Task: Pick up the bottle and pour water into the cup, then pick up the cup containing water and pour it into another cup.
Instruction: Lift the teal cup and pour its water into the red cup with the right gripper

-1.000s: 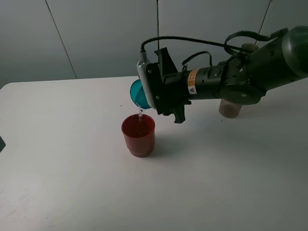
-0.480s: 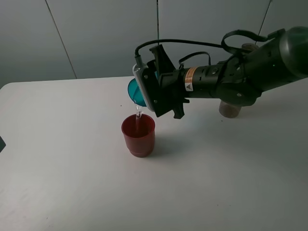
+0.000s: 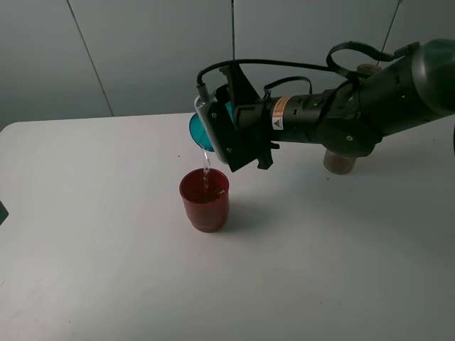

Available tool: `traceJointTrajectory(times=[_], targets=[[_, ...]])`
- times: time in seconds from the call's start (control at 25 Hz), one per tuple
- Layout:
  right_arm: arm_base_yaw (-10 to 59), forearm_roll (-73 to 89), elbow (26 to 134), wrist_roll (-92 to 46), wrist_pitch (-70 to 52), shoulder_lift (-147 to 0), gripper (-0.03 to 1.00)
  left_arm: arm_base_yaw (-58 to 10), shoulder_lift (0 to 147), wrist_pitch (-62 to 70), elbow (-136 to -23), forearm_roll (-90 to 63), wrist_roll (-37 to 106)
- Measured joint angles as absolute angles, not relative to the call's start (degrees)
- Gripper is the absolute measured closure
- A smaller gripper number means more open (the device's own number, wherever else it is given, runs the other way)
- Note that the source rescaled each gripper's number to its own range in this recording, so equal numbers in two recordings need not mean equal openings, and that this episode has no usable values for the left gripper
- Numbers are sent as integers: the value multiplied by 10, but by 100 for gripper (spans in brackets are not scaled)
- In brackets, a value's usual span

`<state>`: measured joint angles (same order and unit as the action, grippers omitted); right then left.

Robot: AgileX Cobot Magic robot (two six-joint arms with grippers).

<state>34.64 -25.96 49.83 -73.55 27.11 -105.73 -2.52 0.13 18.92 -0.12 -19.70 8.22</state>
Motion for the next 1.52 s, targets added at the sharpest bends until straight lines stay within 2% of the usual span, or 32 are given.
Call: traceJointTrajectory(times=[0.72,1.52], targets=[[352,-242,498,-781,289,-1080,89,-25,1,189,-1,-197,82],[361,-242,488,-890,310,-1096,89,-25,1,189,-1,-197,82]])
